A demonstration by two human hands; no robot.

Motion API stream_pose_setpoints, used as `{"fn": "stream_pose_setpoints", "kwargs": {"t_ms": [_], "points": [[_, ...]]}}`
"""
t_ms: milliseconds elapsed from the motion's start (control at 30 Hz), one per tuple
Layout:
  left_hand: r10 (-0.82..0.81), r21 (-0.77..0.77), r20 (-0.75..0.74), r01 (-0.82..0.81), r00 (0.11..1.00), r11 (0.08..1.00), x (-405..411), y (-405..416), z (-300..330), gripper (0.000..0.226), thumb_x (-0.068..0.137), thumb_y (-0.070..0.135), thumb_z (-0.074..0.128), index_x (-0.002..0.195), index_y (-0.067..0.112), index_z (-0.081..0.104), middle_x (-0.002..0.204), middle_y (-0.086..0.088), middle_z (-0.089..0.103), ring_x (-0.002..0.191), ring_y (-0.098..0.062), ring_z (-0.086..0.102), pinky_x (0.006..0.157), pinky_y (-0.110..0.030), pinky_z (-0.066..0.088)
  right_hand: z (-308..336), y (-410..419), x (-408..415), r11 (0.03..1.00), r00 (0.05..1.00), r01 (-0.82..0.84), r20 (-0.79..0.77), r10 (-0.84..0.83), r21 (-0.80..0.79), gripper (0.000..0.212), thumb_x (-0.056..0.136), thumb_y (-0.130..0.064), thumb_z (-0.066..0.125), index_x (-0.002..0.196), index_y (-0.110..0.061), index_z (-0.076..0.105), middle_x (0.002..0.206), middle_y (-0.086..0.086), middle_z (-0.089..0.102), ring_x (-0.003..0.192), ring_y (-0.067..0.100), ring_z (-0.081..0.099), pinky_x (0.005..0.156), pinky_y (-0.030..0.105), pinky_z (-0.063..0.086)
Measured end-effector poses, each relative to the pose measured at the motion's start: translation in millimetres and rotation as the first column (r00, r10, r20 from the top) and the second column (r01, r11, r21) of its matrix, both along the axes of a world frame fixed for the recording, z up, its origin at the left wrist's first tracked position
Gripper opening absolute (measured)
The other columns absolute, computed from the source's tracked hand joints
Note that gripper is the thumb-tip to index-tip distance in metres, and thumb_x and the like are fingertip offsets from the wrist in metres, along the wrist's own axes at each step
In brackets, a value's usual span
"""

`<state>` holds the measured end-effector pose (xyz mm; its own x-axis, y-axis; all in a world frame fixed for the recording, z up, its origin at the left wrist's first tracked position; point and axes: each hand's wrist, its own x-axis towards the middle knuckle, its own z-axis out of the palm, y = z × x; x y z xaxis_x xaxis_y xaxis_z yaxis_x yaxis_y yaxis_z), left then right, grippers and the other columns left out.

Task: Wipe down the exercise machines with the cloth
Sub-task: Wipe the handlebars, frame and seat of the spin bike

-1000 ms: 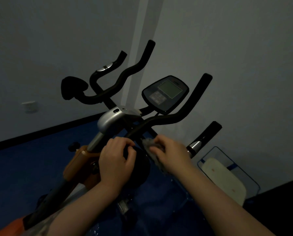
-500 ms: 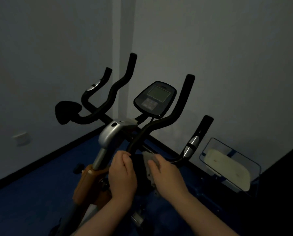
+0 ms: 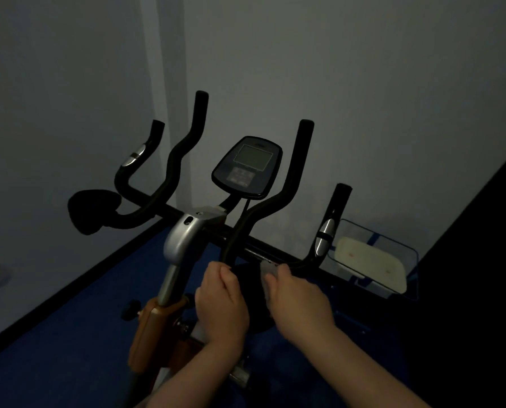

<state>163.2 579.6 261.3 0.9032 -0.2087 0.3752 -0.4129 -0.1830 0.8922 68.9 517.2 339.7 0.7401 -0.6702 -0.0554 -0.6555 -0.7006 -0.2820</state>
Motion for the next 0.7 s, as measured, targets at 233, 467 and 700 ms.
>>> {"fn": "stream_pose_setpoints", "kwargs": {"t_ms": [233, 467, 700], "points": [[-0.049, 0.005, 0.029, 0.049, 0.998, 0.999, 2.0, 1.6, -2.4, 0.033, 0.095, 0.04, 0.022, 0.076, 0.02, 0.04, 0.065, 0.001, 0.045, 0.058, -0.024, 0.047, 0.059, -0.053, 0.045, 0.8, -0.8, 28.8, 0.989, 0.998, -0.018, -0.057, 0.01, -0.15, 0.026, 0.104, -0.022, 0.03, 0.122, -0.013, 0.045, 0.118, 0.007, 0.055, 0.092, 0.028, 0.058, 0.062, 0.032, 0.042], [-0.046, -0.016, 0.036, 0.047, 0.998, 0.999, 0.1, 0.3, 1.9, 0.031, 0.094, 0.036, 0.023, 0.075, 0.019, 0.04, 0.065, 0.009, 0.04, 0.058, -0.023, 0.044, 0.059, -0.045, 0.04, 0.4, 1.3, 23.5, 0.977, 0.993, -0.011, -0.117, -0.014, -0.214, 0.027, 0.104, -0.021, 0.03, 0.124, -0.017, 0.048, 0.113, 0.006, 0.058, 0.09, 0.026, 0.06, 0.053, 0.029, 0.031], [-0.064, 0.003, 0.052, 0.064, 0.997, 0.998, 1.4, 4.1, 0.4, 0.031, 0.095, 0.035, 0.023, 0.074, 0.019, 0.04, 0.062, 0.005, 0.042, 0.055, -0.021, 0.044, 0.056, -0.041, 0.037, -0.3, 7.8, 12.8, 0.998, 0.998, 0.058, 0.024, -0.058, -0.03, 0.028, 0.105, -0.038, 0.021, 0.109, -0.019, 0.041, 0.101, 0.005, 0.062, 0.082, 0.023, 0.057, 0.06, 0.032, 0.035]]}}
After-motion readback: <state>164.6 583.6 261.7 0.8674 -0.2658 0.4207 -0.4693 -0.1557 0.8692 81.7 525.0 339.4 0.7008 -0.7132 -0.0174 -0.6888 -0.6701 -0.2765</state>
